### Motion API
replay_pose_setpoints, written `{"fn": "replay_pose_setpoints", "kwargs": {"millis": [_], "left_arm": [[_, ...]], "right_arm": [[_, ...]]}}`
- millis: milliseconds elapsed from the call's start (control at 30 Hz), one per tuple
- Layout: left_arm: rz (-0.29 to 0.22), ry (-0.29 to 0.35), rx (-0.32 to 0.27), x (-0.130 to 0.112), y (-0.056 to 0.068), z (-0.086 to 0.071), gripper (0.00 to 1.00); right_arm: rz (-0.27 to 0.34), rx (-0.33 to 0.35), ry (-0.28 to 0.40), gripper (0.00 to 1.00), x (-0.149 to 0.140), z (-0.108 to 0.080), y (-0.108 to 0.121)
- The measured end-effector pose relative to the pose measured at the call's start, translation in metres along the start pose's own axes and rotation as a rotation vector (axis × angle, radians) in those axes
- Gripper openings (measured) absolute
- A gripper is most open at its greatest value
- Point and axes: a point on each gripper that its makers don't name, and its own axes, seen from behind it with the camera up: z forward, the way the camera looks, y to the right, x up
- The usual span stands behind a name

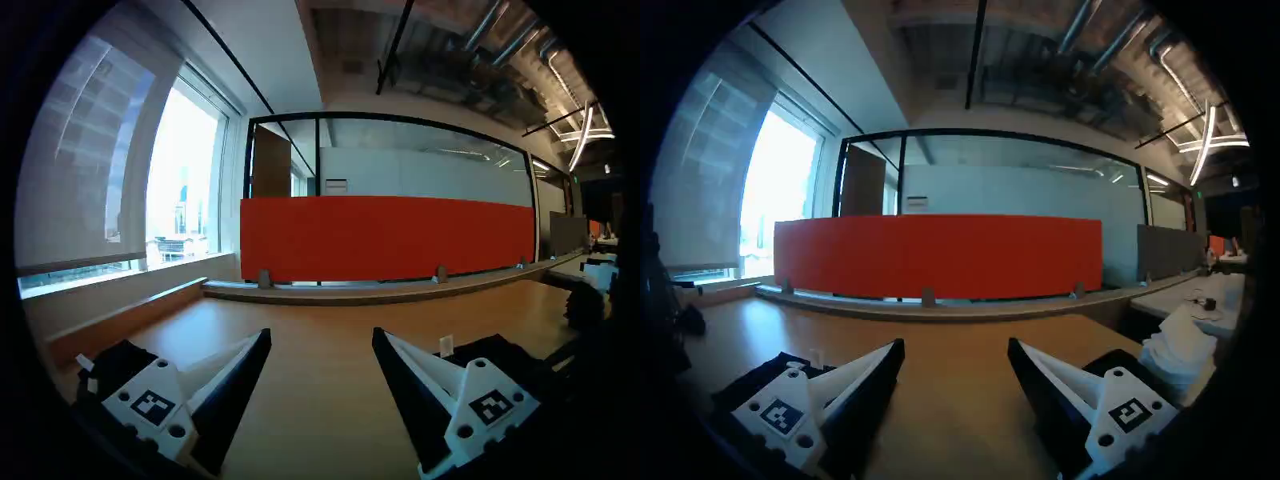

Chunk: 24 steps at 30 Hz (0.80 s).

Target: Fold towel

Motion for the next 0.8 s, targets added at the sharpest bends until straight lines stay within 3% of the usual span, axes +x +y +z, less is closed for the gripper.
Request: {"fn": "replay_pose_setpoints", "kwargs": {"millis": [567, 800], "left_arm": [[0.001, -0.007, -0.005, 0.105, -0.001, -0.012, 0.94], [0.001, -0.022, -0.014, 0.127, 0.000, -0.015, 0.94]], "right_arm": [[-0.002, -0.007, 0.004, 1.00, 0.100, -0.012, -0.013], [-0.024, -0.004, 0.002, 1.00, 0.125, -0.015, -0.019]]}}
